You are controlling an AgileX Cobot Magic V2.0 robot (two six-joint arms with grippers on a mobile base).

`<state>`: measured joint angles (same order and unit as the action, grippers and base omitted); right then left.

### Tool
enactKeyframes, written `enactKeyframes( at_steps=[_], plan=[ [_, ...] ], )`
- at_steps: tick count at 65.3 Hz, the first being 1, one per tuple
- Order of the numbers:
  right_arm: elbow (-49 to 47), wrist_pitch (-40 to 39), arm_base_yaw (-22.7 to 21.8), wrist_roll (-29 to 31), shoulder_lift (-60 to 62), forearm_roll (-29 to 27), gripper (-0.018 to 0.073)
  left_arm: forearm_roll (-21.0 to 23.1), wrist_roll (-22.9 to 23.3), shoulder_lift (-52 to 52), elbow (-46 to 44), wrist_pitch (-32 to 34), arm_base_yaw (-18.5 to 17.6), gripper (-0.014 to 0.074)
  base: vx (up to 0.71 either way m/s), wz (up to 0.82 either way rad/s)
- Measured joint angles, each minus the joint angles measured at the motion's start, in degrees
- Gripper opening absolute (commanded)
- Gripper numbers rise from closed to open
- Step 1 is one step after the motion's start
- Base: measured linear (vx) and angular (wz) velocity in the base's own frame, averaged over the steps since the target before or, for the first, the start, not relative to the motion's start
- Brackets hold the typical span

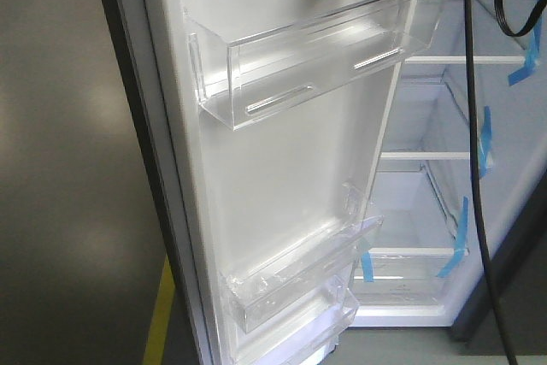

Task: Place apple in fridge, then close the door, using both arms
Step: 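Lower the apple into the upper door bin and open the right gripper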

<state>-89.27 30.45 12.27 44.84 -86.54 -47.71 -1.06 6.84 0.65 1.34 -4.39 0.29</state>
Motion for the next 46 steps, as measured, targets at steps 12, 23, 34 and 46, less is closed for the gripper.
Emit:
enactKeyframes(
  at_steps=[12,23,34,46],
  plan=[
    [0.0,0.9,0.0,-0.1,0.0,0.0,0.0586,0.0,0.0,0.0,0.0,0.0,0.0,-0.0006,0.00,0.00],
    [0.0,1.5,0.0,-0.2,0.4,0.2,0.0589,0.0,0.0,0.0,0.0,0.0,0.0,-0.0006,0.00,0.00],
    [0.0,2.2,0.0,-3.3,2.3,3.3,0.0589,0.0,0.0,0.0,0.0,0.0,0.0,-0.0006,0.00,0.00],
    [0.0,7.1,0.0,-13.7,6.3,14.5,0.0588,0.0,0.0,0.0,0.0,0.0,0.0,-0.0006,0.00,0.00]
  ],
)
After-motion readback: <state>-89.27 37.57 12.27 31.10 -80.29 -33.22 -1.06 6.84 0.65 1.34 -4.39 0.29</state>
